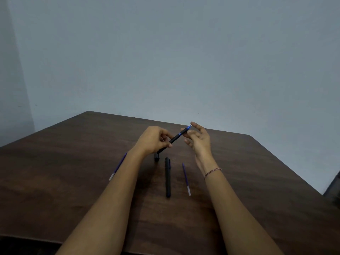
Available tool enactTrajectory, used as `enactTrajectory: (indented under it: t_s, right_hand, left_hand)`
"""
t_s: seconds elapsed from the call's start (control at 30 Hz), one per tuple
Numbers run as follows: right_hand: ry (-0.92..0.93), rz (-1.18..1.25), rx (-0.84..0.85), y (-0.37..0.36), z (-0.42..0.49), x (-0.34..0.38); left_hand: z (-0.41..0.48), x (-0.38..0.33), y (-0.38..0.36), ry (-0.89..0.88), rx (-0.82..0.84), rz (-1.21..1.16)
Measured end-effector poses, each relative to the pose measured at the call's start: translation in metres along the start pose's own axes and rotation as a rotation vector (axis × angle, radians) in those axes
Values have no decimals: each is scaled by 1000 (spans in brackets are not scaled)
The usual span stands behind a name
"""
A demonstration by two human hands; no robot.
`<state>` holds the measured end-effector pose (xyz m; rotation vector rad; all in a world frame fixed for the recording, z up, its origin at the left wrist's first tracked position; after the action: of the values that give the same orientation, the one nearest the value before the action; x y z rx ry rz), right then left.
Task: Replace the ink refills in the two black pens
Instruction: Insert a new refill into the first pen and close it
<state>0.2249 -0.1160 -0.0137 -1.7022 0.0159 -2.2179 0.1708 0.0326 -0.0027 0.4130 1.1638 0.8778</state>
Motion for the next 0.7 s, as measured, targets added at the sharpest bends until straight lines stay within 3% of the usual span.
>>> enactTrajectory:
  t_s: [0.33, 0.5, 0.7]
  right_hand:
    - [-5, 245, 87, -1, 2, 3]
    - [2, 127, 32, 3, -1, 2]
    - [-35, 206, 63, 2, 1, 2]
  left_hand:
    - [0, -6, -1, -9, -3, -86]
    - [-1, -9, -1, -14, 4, -79]
    - [-4, -12, -2, -20, 13, -83]
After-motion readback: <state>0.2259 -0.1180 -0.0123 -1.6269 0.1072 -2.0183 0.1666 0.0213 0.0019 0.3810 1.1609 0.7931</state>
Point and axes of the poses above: each hand's wrist, its own z-axis towards the middle knuckle, its own y-axis out of the back of the hand, x = y × z, the point moved 8 cm from there along z, towards the middle knuckle, and after that the axes turned 1 degree about -z, right-handed, at the moved point
